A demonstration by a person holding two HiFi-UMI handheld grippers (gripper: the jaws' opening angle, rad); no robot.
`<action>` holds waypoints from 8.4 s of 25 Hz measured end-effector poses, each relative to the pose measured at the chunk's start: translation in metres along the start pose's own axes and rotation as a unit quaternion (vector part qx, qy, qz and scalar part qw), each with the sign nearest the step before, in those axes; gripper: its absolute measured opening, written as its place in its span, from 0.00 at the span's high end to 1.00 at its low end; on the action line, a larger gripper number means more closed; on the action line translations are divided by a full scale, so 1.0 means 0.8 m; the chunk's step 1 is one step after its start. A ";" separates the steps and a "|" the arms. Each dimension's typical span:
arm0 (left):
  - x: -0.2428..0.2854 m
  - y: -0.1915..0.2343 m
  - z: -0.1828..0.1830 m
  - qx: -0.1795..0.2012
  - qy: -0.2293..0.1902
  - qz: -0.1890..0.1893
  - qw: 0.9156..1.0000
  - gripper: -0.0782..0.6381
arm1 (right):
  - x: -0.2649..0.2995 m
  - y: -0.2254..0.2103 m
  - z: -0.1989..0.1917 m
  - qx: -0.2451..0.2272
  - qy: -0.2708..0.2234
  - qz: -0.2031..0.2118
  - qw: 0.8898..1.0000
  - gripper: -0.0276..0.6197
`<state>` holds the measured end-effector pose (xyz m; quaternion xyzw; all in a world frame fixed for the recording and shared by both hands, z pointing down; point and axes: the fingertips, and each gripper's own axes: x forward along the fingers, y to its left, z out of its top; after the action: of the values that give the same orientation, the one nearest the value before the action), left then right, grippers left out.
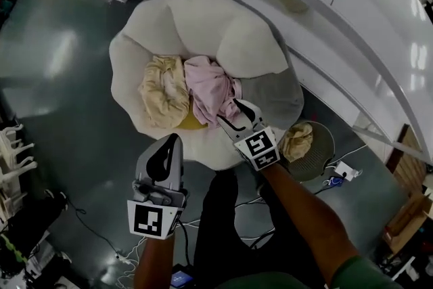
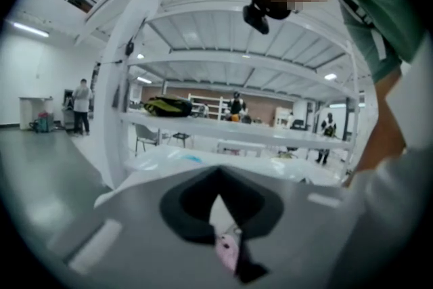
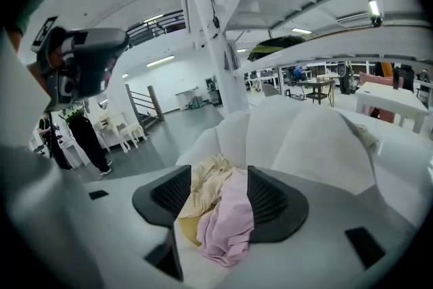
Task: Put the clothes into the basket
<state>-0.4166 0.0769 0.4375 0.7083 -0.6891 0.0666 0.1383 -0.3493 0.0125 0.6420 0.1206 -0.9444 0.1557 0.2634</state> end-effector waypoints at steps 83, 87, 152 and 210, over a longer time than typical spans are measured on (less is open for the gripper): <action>0.189 -0.620 0.010 0.065 0.049 -0.314 0.946 0.89 | -0.628 -0.136 -0.158 0.105 -0.071 -0.267 0.955 0.90; 0.208 -0.618 -0.042 0.075 0.067 -0.303 0.948 0.89 | -0.584 -0.150 -0.235 0.103 -0.038 -0.262 0.959 0.90; -0.047 0.098 -0.159 -0.059 0.023 0.114 0.991 0.89 | 0.130 0.074 -0.095 -0.038 0.060 0.030 0.997 0.77; 0.074 -0.095 -0.040 -0.017 0.004 -0.016 1.000 0.89 | -0.253 0.048 0.076 -0.064 -0.084 -0.026 0.994 0.92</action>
<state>-0.3354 0.0300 0.4770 0.7168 -0.6778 0.0553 0.1537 -0.2204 0.0559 0.4756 0.1410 -0.9676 0.0776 0.1945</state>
